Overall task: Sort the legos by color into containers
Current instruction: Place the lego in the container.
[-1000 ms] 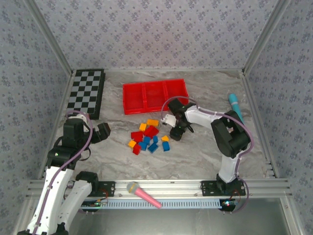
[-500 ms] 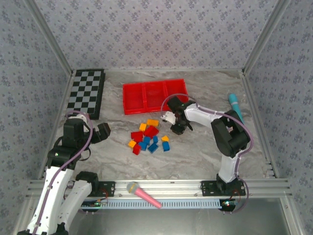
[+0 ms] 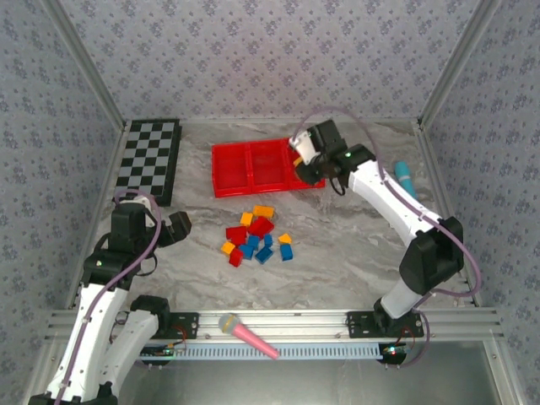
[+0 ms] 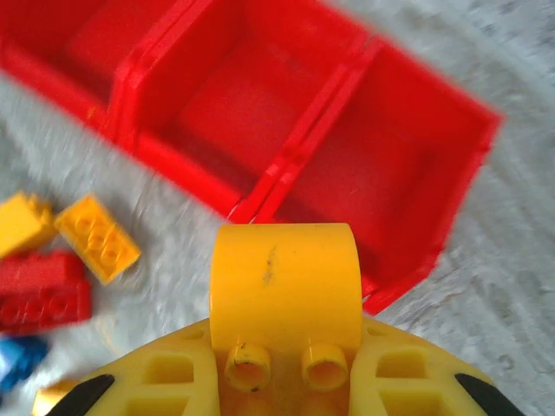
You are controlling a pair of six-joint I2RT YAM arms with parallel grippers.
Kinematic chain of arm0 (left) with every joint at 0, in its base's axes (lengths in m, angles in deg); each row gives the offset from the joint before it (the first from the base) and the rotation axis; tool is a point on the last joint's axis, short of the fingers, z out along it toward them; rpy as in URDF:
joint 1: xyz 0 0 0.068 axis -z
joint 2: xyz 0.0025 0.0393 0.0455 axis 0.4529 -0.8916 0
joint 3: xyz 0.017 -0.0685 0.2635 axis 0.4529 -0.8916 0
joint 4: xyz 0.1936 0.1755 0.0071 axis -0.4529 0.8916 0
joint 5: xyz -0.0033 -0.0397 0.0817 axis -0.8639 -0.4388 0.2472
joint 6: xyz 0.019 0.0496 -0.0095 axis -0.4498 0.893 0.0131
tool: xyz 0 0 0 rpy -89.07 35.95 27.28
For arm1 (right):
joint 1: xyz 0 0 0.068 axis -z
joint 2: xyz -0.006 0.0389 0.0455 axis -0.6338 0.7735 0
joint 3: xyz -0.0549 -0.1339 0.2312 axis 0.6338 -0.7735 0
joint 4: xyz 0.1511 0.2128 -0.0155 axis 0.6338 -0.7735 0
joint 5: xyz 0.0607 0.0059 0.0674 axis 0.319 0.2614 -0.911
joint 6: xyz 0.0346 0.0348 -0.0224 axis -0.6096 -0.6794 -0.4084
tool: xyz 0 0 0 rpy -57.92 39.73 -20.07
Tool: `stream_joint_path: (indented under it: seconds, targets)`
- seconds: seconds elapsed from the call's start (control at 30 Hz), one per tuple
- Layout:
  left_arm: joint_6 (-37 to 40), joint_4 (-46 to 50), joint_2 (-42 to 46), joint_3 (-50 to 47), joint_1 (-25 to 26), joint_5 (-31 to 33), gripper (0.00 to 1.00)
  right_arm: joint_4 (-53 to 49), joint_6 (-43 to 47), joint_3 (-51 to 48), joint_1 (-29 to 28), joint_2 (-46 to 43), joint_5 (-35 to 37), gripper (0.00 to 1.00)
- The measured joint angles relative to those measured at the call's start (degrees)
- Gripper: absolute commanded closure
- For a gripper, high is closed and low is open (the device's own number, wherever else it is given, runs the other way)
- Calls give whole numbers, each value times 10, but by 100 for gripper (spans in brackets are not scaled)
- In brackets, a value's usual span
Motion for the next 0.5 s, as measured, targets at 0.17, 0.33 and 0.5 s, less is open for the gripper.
stream_joint_path:
  seconds: [0.17,0.33,0.5]
  targets:
    - [0,0,5,0,2,-3,0,-8,-47,109,39,94,-1,92]
    - [0,-2,6,-5,4,-13,0,-29,-87,179,52,200,-5,91]
    - [0,-2,6,-7,6,-19,0,-53,-109,236,54,276,-9,87]
